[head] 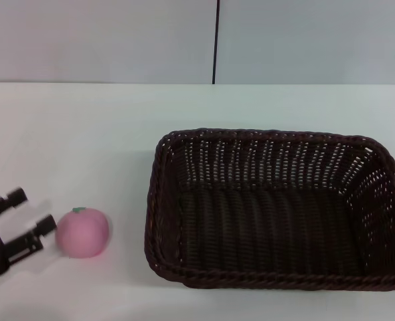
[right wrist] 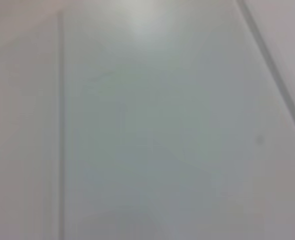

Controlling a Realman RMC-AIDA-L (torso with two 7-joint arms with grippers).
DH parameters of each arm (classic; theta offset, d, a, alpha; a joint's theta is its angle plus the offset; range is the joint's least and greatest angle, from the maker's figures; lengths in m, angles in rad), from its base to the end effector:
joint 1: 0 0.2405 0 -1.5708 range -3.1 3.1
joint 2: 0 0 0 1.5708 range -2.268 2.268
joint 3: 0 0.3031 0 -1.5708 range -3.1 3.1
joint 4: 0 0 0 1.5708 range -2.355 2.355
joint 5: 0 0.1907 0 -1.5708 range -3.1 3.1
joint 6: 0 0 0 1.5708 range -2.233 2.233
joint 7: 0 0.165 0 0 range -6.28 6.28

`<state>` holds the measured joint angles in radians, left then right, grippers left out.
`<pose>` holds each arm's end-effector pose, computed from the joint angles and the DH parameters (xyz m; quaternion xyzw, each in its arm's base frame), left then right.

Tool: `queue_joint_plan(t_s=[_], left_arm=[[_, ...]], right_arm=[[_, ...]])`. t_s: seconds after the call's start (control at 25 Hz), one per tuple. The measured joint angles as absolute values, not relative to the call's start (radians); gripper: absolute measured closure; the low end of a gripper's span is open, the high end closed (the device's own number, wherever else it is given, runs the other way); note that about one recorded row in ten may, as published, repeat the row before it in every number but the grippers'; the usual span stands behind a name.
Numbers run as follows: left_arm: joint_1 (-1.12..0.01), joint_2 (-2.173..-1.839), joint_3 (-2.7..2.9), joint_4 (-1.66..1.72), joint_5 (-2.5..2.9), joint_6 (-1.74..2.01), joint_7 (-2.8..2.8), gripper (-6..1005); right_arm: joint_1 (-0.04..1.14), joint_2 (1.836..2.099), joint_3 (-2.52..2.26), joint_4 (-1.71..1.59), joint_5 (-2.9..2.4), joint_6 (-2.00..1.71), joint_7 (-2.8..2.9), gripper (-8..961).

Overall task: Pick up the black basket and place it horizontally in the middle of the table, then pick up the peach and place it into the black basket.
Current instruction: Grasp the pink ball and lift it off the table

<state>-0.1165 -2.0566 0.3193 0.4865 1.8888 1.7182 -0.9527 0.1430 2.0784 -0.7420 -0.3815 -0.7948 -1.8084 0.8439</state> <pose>-0.3900 0.2042 0.0036 -0.8395 -0.2696 -0.3270 0.3400 0.3402 0.2440 0.0810 -0.6305 0.1317 0.5581 0.5231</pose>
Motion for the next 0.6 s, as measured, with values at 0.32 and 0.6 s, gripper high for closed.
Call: queue_joint_plan(t_s=[0.32,0.6], left_arm=[[-0.124,-2.056,0.324,0.501,2.023,1.774,-1.003,195],[-0.159,-2.065,0.325,0.329,2.027,1.639,-0.796,196]], right_arm=[[0.142,2.077,-0.701,-0.336,-0.784,-1.816,0.830,343],[0.161,2.076,-0.674,-0.312,-0.781,-1.815,0.828,342]])
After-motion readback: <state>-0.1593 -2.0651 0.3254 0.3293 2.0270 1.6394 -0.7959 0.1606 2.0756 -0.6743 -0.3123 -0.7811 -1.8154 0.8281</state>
